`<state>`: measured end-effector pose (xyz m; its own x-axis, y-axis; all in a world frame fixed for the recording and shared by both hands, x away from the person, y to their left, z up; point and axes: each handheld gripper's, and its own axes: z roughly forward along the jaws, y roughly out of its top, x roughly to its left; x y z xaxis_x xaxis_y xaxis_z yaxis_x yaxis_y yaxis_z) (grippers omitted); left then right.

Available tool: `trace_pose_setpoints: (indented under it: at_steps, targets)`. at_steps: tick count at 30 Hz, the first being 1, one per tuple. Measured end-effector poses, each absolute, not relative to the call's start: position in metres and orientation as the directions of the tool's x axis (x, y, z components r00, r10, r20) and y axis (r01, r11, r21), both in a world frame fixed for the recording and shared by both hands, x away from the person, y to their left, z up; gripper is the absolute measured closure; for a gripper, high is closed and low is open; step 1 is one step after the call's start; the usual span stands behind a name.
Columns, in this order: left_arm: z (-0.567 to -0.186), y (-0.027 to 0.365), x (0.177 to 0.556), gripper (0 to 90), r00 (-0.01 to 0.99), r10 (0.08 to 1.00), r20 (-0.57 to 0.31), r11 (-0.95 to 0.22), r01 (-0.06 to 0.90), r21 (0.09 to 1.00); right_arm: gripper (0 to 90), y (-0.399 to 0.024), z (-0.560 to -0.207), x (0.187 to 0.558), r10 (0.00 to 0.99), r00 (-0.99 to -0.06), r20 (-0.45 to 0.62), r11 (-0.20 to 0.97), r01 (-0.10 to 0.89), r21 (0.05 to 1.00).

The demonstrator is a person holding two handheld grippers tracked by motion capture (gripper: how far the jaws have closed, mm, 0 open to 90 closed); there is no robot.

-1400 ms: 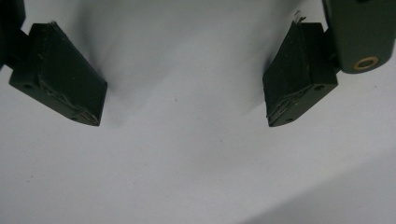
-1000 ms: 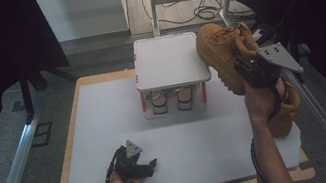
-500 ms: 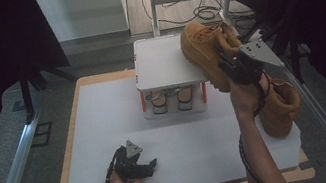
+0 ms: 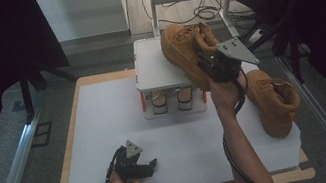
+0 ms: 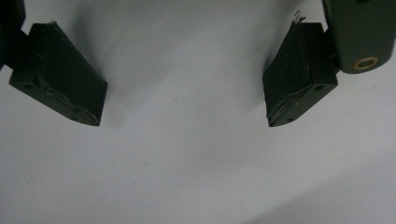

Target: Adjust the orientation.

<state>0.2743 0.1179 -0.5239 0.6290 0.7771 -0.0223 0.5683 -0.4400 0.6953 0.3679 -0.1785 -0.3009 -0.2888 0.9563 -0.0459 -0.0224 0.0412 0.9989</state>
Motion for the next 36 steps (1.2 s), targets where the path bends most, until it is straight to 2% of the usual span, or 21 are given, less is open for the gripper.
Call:
trace_pose_setpoints:
  at_steps: [14,36]
  targets:
    - [-0.524,0.118,0.274,13.4,0.630,0.777,-0.022,-0.441,0.568,0.695,55.1,-0.142,-0.311,0.390,0.937,-0.346,-0.035,0.037,-0.001,0.999]
    - [-0.524,0.118,0.274,13.5,0.632,0.775,-0.022,-0.442,0.567,0.695,54.7,-0.104,-0.318,0.424,0.932,-0.362,-0.025,0.037,0.026,0.999]
